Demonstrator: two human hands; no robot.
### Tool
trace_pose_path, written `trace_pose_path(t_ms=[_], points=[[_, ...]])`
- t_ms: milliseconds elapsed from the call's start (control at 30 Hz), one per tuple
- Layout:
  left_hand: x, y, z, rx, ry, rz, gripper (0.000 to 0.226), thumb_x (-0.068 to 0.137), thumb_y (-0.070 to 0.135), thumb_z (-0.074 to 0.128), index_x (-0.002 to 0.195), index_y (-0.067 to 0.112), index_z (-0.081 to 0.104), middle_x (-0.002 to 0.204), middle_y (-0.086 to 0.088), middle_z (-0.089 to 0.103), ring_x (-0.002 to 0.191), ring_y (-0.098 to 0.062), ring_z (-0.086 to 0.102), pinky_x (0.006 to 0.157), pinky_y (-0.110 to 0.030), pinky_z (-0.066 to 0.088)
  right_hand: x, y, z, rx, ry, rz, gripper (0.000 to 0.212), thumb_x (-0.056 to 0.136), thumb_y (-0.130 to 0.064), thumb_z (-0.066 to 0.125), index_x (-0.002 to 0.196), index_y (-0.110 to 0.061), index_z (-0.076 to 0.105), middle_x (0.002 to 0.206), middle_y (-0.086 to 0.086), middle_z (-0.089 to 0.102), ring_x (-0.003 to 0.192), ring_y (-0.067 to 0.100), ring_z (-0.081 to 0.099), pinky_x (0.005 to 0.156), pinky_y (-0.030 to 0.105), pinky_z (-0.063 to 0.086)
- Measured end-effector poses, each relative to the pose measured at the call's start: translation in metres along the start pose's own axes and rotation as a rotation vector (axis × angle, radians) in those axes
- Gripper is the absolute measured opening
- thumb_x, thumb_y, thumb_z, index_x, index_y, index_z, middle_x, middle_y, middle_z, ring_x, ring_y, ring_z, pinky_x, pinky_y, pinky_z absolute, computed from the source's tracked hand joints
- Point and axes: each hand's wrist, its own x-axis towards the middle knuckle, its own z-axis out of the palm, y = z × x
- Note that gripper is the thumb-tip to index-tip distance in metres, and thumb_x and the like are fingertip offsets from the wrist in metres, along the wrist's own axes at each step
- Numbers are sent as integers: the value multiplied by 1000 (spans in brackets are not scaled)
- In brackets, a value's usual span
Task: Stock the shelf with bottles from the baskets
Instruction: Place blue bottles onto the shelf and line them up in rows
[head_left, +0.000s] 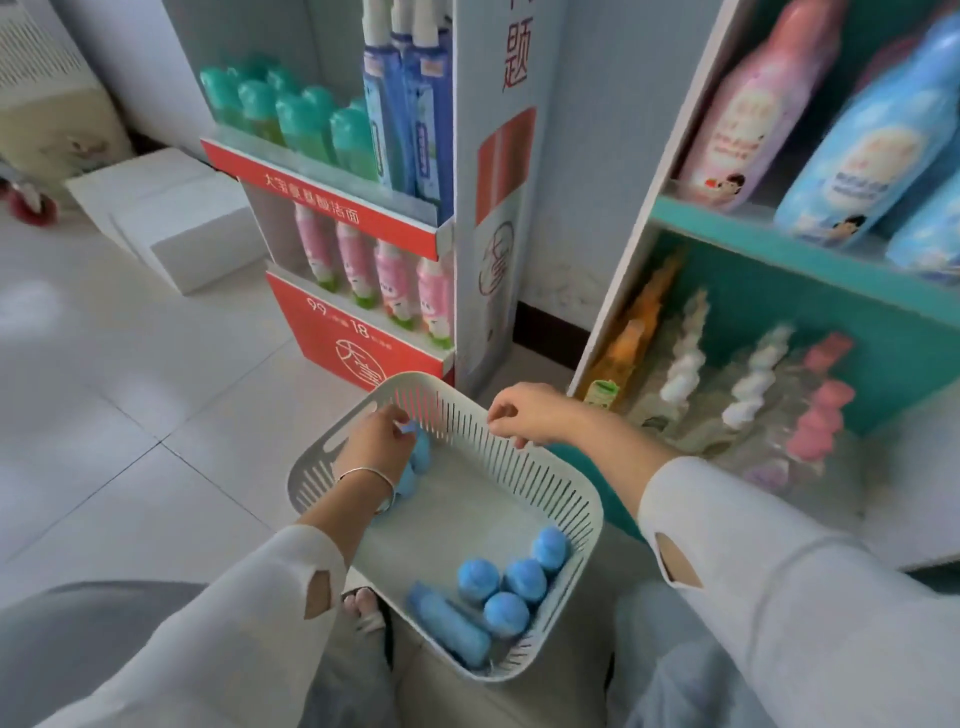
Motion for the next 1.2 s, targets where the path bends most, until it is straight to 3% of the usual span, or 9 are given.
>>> trace_pose_path(t_ms=[133, 233, 400, 467, 633, 833, 1000, 1100, 1200], points=[[25, -40, 28, 144, -97, -94, 37, 88, 19, 51, 125, 19, 52, 132, -13, 46, 123, -35, 44, 101, -40, 40, 48, 10, 25, 13, -79, 14, 22, 93, -24, 54, 111, -14, 62, 110, 9, 64, 79, 17, 66, 63, 26, 51], [38, -62, 43, 234, -192, -144, 47, 88, 20, 50, 134, 24, 43, 142, -11, 35, 130, -36, 34, 107, -43, 35, 75, 14, 42, 21, -128, 25, 22, 92, -22, 54, 110, -13, 63, 110, 12, 65, 85, 22, 69, 61, 27, 51], [65, -88, 68, 202, -294, -260, 50, 88, 20, 50, 137, 18, 39, 137, -16, 39, 123, -38, 46, 102, -44, 42, 107, 17, 69, 30, -211, 32, 20, 93, -23, 52, 108, -15, 62, 107, 11, 65, 80, 18, 66, 68, 32, 53], [72, -98, 76, 215, -335, -263, 50, 89, 19, 50, 138, 15, 38, 135, -19, 40, 121, -37, 49, 102, -41, 42, 116, 18, 77, 37, -237, 42, 19, 93, -23, 52, 108, -16, 61, 100, 7, 63, 79, 18, 65, 64, 28, 49], [84, -113, 83, 140, -251, -333, 35, 94, 18, 41, 127, 11, 51, 129, -17, 53, 118, -33, 52, 96, -36, 41, 128, 20, 91, 50, -271, 73, 21, 94, -22, 52, 111, -14, 60, 97, 4, 60, 78, 17, 64, 58, 24, 45], [67, -103, 61, 215, -267, -229, 37, 93, 13, 40, 128, 18, 51, 128, -14, 55, 119, -32, 53, 98, -37, 41, 121, 6, 87, 93, -247, 80, 20, 94, -22, 50, 111, -15, 59, 97, 4, 59, 80, 18, 62, 60, 24, 44], [44, -75, 16, 200, -255, -91, 37, 88, 8, 48, 123, 16, 52, 120, -14, 59, 107, -30, 58, 83, -30, 44, 98, -21, 71, 65, -209, 22, 25, 94, -21, 52, 117, -15, 58, 107, 5, 60, 84, 18, 62, 65, 26, 47], [33, -47, -19, 85, -222, -13, 35, 84, 7, 57, 119, 11, 56, 108, -13, 59, 89, -23, 52, 73, -24, 38, 75, -35, 57, -18, -188, -51, 46, 88, -21, 63, 132, -17, 50, 125, 7, 56, 98, 19, 58, 79, 28, 46], [23, -11, -47, -20, -175, 95, 34, 84, 5, 61, 117, 4, 56, 108, -16, 57, 89, -17, 44, 73, -21, 33, 48, -43, 38, -41, -155, -109, 70, 80, -19, 73, 140, -18, 39, 133, 6, 51, 117, 21, 52, 95, 28, 43]])
